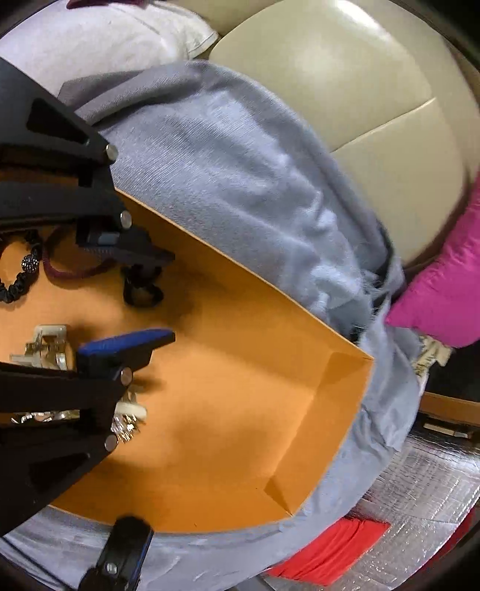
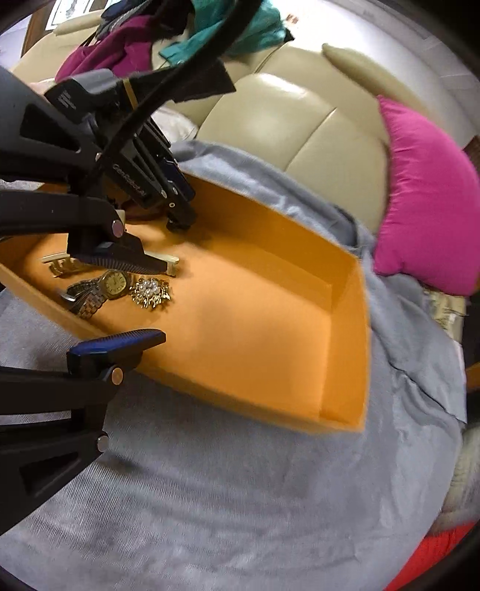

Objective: Organize jewelry
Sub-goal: 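Lower both grippers into the tray and release the hair tie and brooch, then grasp the brown hair tie with the left gripper while the right gripper grasps the silver bangle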

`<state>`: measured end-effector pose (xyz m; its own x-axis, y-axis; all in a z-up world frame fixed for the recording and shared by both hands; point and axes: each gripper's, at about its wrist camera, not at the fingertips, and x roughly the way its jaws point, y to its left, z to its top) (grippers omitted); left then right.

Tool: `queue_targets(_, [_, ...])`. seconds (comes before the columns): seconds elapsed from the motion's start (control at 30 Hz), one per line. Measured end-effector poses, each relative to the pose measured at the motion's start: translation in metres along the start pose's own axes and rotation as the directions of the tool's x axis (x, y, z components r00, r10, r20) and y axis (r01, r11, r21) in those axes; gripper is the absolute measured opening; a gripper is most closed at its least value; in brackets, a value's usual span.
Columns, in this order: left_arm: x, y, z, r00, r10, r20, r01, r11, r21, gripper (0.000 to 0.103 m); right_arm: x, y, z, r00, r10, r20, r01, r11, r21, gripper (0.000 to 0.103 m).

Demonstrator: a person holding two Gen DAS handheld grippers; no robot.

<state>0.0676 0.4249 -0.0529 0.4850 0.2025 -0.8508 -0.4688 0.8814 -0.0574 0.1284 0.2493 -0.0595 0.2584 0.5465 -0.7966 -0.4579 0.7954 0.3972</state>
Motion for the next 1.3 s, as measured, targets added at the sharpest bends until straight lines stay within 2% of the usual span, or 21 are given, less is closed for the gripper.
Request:
queue_targets(0.13, [-0.021,-0.016,0.006,0.995,0.045,0.087,-0.047,0.999,0.021,0.043,-0.041,-0.023,-0.012,0.997,0.016,0.077,-0.019,0.999,0.044,0.034])
queue_targets(0.27, [-0.049,-0.044,0.010,0.974,0.063,0.218,-0.073,0.997,0.038,0.049,-0.086,-0.065,-0.028,0.988,0.007,0.153,-0.022,0.995,0.097,0.034])
queue_targets(0.4, [-0.081,-0.100,0.005,0.936,-0.009,0.352,-0.032,0.993,0.111,0.055,-0.130,-0.124,-0.055,0.975,-0.025,0.223,-0.018,0.981,0.191,0.034])
queue_targets(0.53, [-0.097,-0.164,-0.007,0.908,-0.129,0.398,0.037,0.972,0.232,0.061,-0.176,-0.195,-0.093,0.959,-0.082,0.270,-0.003,0.954,0.300,0.034])
queue_targets(0.63, [-0.099,-0.214,-0.021,0.904,-0.215,0.370,0.089,0.940,0.329,0.061,-0.213,-0.248,-0.126,0.939,-0.120,0.323,-0.015,0.922,0.386,0.034])
queue_targets(0.77, [-0.096,-0.281,-0.049,0.899,-0.346,0.270,0.200,0.870,0.450,0.061,-0.259,-0.319,-0.172,0.899,-0.165,0.406,-0.069,0.862,0.502,0.035])
queue_targets(0.87, [-0.093,-0.326,-0.069,0.882,-0.430,0.191,0.281,0.807,0.520,0.061,-0.285,-0.372,-0.203,0.857,-0.193,0.478,-0.150,0.793,0.590,0.035])
queue_targets(0.97, [-0.094,-0.356,-0.083,0.869,-0.472,0.145,0.322,0.764,0.559,0.061,-0.297,-0.413,-0.225,0.829,-0.203,0.521,-0.225,0.732,0.643,0.035])
queue_targets(1.07, [-0.088,-0.382,-0.093,0.854,-0.514,0.085,0.380,0.726,0.574,0.061,-0.299,-0.437,-0.231,0.821,-0.197,0.536,-0.271,0.691,0.670,0.035])
queue_targets(1.2, [-0.085,-0.412,-0.112,0.815,-0.579,-0.006,0.487,0.679,0.550,0.061,-0.301,-0.462,-0.229,0.822,-0.201,0.532,-0.280,0.671,0.686,0.035])
queue_targets(1.27, [-0.082,-0.427,-0.117,0.794,-0.606,-0.039,0.527,0.656,0.540,0.061,-0.298,-0.471,-0.228,0.833,-0.197,0.517,-0.272,0.668,0.693,0.035])
queue_targets(1.3, [-0.081,-0.436,-0.122,0.785,-0.618,-0.051,0.540,0.641,0.546,0.061,-0.295,-0.475,-0.226,0.846,-0.187,0.500,-0.262,0.671,0.694,0.035])
